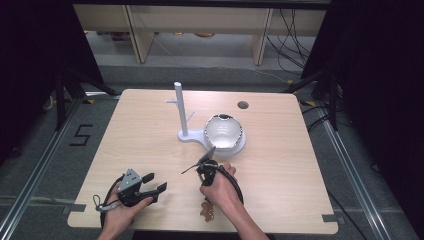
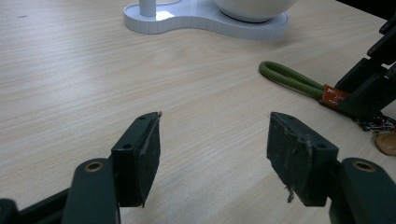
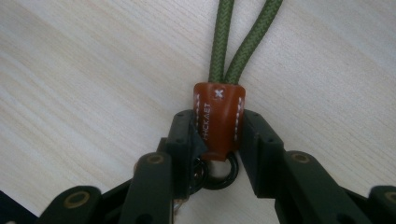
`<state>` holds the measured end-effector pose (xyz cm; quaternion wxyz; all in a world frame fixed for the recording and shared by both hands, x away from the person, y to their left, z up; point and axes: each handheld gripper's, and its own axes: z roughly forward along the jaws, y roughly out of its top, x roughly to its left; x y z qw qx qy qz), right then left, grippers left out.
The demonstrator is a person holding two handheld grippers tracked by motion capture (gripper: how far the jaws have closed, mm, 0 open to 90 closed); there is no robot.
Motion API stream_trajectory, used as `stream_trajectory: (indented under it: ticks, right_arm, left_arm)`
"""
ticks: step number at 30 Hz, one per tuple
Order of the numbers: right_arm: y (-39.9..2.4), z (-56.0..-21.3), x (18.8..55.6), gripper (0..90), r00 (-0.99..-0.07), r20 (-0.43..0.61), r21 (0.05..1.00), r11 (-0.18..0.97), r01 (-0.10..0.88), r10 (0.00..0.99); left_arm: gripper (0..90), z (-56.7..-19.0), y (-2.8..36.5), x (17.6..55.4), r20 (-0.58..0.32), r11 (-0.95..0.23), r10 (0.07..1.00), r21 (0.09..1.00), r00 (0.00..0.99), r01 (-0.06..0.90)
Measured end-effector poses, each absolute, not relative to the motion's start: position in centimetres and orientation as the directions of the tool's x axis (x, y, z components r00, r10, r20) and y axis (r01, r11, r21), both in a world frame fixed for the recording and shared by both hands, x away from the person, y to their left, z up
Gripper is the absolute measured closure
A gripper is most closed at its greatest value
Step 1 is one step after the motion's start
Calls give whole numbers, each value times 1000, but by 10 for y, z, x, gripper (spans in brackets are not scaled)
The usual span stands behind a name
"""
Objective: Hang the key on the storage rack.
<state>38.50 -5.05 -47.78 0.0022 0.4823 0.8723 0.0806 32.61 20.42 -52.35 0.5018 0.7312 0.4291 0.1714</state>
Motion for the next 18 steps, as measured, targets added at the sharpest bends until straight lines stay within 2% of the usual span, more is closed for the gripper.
stream_trajectory:
  ticks: [7,15,16,17,18]
  right_arm:
    - [-56,-477,382,685,-536,86,169,518,838,840]
    - [-67,-472,375,686,-581,106,270,539,798,807]
    - [-70,-471,372,686,-580,110,315,525,791,807]
    - [-70,-471,372,686,-580,110,315,525,791,807]
    - [-75,-471,370,686,-623,129,382,541,749,771]
  left_arm:
    - [343,-523,205,327,-170,-136,796,885,580,446]
    - [342,-523,205,326,-163,-137,805,885,571,445]
    - [342,-523,205,325,-166,-128,808,886,565,445]
    - [341,-523,205,325,-166,-128,808,886,565,445]
    - [338,-523,204,324,-178,-114,813,885,555,452]
